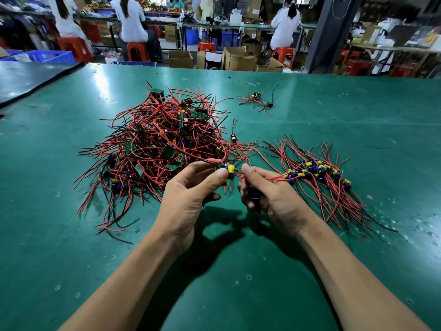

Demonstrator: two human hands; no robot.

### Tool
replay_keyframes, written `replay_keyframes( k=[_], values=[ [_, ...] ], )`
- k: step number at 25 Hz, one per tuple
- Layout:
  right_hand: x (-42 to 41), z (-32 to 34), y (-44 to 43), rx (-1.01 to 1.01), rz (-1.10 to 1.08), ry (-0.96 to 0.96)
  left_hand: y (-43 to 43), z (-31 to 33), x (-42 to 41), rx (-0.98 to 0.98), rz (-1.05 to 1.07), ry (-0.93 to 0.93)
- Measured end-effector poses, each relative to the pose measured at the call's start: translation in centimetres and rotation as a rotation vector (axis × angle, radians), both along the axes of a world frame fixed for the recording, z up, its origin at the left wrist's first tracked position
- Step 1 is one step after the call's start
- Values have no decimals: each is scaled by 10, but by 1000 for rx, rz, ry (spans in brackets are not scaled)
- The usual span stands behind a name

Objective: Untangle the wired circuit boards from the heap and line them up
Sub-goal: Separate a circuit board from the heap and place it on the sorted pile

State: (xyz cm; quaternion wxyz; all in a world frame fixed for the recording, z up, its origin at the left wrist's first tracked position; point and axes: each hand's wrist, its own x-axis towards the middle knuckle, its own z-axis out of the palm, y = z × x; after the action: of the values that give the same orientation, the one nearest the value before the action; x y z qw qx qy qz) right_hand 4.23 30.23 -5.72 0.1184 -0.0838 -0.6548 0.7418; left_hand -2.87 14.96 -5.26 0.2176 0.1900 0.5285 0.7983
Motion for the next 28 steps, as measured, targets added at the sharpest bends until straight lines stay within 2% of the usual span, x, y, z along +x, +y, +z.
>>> replay_keyframes(
  k=[4, 8, 13, 18, 23, 28],
  values=[
    [0, 3, 3, -162, 10, 26, -2, -3, -3, 27, -184, -58],
    [2, 6, 6, -271, 53, -29, -3, -7, -4, 66, -381, -198],
    [4, 9, 11, -408, 60, -58, -2, -7, -3, 65, -439, -236],
    [3, 2, 6, -219, 161, -232, 3, -3, 3, -84, -384, -251],
    [4, -1, 2, -234, 107, -181, 2, -3, 10, -114, -398, -233],
    [0, -6, 4, -22, -18, -81, 2, -4, 10, -141, -454, -267]
  ],
)
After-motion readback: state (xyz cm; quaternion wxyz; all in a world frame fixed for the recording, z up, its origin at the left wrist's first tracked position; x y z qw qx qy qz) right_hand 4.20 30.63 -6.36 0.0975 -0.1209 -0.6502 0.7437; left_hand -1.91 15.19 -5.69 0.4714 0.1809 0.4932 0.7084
